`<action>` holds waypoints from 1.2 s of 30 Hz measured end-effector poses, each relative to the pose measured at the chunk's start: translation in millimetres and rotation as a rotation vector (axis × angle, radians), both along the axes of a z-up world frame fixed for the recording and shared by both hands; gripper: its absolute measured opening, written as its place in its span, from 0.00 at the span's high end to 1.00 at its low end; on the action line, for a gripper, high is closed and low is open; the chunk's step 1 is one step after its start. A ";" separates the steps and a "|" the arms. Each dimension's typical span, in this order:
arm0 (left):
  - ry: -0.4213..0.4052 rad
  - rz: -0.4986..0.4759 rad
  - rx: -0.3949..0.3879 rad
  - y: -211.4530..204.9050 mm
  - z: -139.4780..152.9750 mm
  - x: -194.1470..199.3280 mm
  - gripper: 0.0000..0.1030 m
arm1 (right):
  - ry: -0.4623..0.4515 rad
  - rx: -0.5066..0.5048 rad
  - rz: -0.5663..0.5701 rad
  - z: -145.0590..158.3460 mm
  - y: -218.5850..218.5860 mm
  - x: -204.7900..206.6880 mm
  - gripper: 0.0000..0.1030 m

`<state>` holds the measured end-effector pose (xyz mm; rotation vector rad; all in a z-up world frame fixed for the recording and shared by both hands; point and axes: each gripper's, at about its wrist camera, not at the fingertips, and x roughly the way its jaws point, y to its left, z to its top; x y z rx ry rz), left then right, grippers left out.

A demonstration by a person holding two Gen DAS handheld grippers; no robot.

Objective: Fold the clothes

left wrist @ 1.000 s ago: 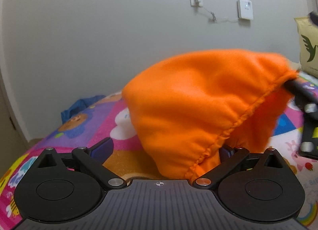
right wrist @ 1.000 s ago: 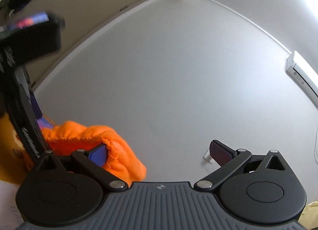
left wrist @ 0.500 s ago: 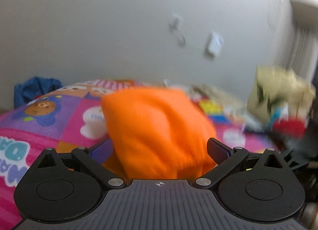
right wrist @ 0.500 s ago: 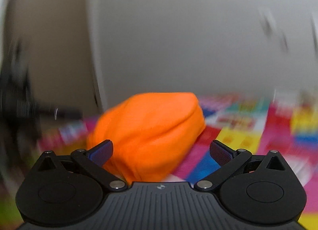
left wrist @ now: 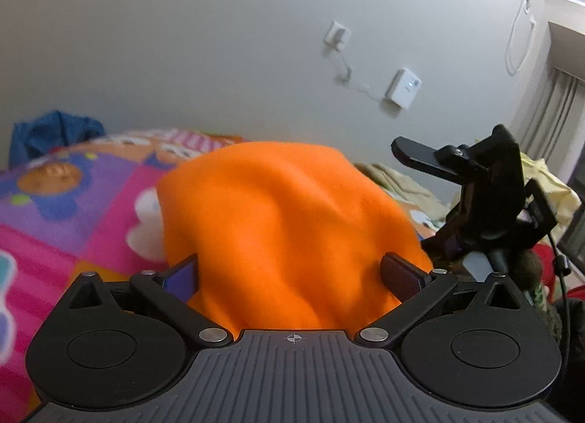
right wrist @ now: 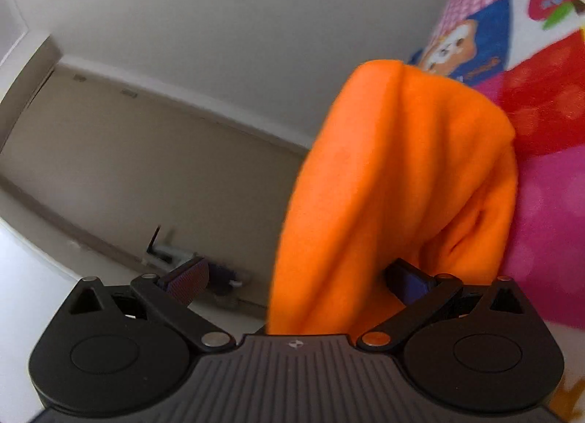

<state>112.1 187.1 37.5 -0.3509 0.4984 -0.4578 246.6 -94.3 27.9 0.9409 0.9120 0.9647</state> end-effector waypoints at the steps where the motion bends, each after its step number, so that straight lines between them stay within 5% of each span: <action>1: 0.004 0.008 0.004 0.4 -0.3 1.3 0.00 | 0.031 -0.015 -0.016 -8.5 -0.5 5.1 0.00; 5: 0.013 0.026 0.081 -8.5 -6.2 3.9 0.00 | 0.095 -0.042 -0.056 -34.1 -12.7 14.7 0.00; 11: 0.034 0.015 0.109 -18.9 -14.8 0.9 0.00 | -0.095 -0.124 -0.116 6.5 -21.3 12.1 0.00; 15: 0.035 -0.003 0.075 -23.3 -12.9 3.2 0.00 | -0.147 -0.057 -0.074 20.7 -10.7 31.4 0.00; 19: 0.023 0.000 0.156 -34.4 -17.3 5.8 0.00 | -0.114 -0.371 -0.199 3.0 -8.1 53.1 0.00; 21: 0.021 -0.007 0.165 -33.6 -16.6 3.3 0.00 | -0.149 -0.419 -0.219 -1.5 -14.3 44.3 0.00; 28: -0.034 0.077 0.023 0.0 2.5 0.0 0.00 | -0.473 -0.564 -0.171 10.9 -46.7 -40.6 0.00; 32: 0.012 0.163 0.116 -4.6 -9.7 19.1 0.00 | -0.596 -0.766 -0.020 12.9 -31.5 -71.3 0.00; 36: 0.061 0.215 0.101 -2.2 -19.8 21.1 0.00 | -0.723 -0.944 -0.057 11.8 0.5 -88.4 0.00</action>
